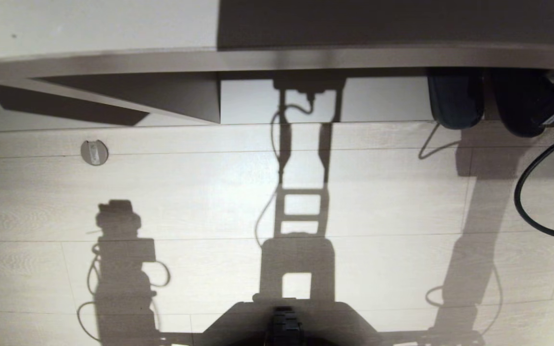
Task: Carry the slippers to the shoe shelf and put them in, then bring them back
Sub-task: Place the slippers into the shoe cabinet, then pick up the slippers in the shoe cabinet
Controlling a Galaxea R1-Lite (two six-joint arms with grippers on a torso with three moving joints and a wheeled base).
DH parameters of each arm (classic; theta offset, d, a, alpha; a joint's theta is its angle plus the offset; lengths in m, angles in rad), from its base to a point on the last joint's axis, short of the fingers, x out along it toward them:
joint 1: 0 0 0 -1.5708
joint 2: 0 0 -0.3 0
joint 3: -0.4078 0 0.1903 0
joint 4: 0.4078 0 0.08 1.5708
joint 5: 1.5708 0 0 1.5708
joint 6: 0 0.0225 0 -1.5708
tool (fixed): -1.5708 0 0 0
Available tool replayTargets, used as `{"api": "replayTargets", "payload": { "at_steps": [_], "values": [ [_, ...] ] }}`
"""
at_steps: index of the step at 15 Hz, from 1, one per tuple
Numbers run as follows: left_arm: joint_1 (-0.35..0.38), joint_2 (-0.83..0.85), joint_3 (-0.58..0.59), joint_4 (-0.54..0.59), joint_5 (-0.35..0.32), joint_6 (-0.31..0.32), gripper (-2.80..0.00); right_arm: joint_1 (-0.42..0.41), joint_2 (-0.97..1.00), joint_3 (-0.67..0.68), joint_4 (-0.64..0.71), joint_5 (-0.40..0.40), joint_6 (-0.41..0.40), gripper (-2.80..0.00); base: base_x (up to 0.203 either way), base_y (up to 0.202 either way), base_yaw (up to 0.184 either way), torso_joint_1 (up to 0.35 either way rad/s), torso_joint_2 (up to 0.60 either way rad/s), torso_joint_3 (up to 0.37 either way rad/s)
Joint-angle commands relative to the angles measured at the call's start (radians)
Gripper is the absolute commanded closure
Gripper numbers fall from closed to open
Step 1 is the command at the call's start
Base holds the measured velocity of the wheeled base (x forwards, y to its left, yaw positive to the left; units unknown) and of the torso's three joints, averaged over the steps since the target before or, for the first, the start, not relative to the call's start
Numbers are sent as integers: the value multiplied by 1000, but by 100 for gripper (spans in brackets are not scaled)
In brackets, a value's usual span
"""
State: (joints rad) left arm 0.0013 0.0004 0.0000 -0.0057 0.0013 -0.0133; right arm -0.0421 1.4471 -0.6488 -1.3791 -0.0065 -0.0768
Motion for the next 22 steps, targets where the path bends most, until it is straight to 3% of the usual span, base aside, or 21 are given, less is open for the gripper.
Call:
{"api": "replayTargets", "payload": {
  "at_steps": [1,7,8,12,22],
  "values": [
    [0,0,0,0,0,-1,0,3,-65,60,-1,1,-1,-280,0,0,0,0,0,0],
    [0,0,0,0,0,-1,0,16,-208,236,28,0,-21,-280,0,0,0,0,0,0],
    [0,0,0,0,0,-1,0,20,-230,286,29,1,-34,0,0,0,0,0,0,0],
    [0,0,0,0,0,-1,0,48,-380,394,136,-8,-73,0,0,0,0,0,0,0],
    [0,0,0,0,0,-1,0,50,-757,602,432,-37,-77,0,0,0,0,0,0,0]
  ]
}}
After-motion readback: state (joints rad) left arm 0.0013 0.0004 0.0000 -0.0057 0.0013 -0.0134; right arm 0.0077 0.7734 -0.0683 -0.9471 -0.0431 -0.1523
